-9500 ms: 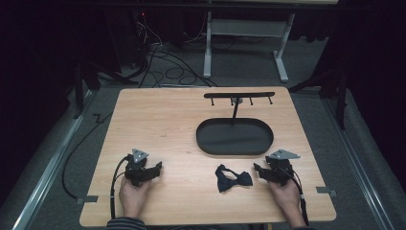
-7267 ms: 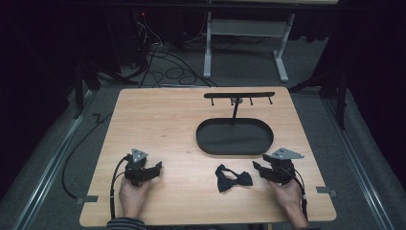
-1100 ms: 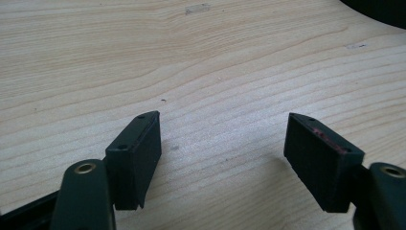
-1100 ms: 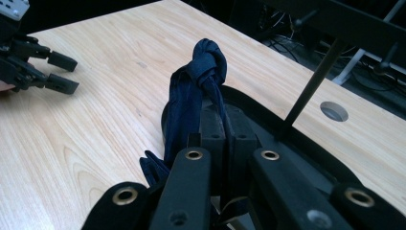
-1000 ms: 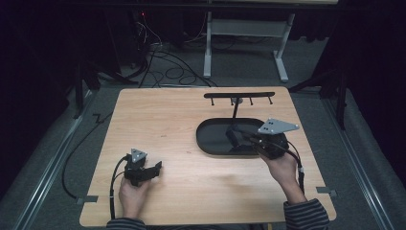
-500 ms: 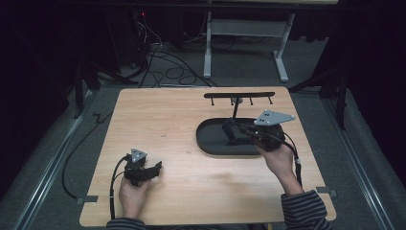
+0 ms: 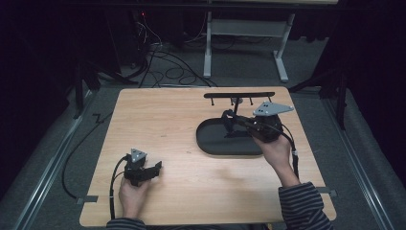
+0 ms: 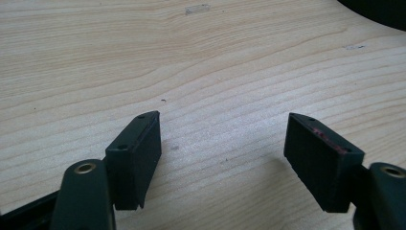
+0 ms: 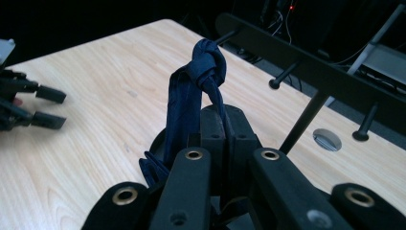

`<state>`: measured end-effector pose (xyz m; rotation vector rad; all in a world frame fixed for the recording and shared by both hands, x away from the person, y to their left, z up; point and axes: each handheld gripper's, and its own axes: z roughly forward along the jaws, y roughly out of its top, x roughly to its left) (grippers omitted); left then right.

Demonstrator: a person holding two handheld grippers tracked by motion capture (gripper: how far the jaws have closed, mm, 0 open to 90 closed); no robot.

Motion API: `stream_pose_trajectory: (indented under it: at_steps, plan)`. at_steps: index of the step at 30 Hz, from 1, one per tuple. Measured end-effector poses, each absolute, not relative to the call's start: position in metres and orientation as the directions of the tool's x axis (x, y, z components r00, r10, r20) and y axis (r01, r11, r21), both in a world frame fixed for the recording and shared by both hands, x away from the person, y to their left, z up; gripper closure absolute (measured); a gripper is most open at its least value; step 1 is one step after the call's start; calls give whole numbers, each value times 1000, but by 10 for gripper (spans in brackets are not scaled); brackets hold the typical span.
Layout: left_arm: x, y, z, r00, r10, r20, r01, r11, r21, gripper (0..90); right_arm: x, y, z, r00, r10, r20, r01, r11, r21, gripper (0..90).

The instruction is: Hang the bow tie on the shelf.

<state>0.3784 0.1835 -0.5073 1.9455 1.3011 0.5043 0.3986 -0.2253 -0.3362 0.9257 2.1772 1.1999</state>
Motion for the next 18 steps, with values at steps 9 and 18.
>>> stream_pose_trajectory:
  at_steps: [9, 18]
  plan:
    - [378, 184, -507, 412, 908, -74, 622, -221, 751, 293, 411, -221, -335, -633, 769, -89, 338, 377, 863, 899]
    - [378, 184, -507, 412, 908, -77, 622, -218, 752, 293, 428, -224, -332, -581, 810, -75, 369, 345, 863, 899]
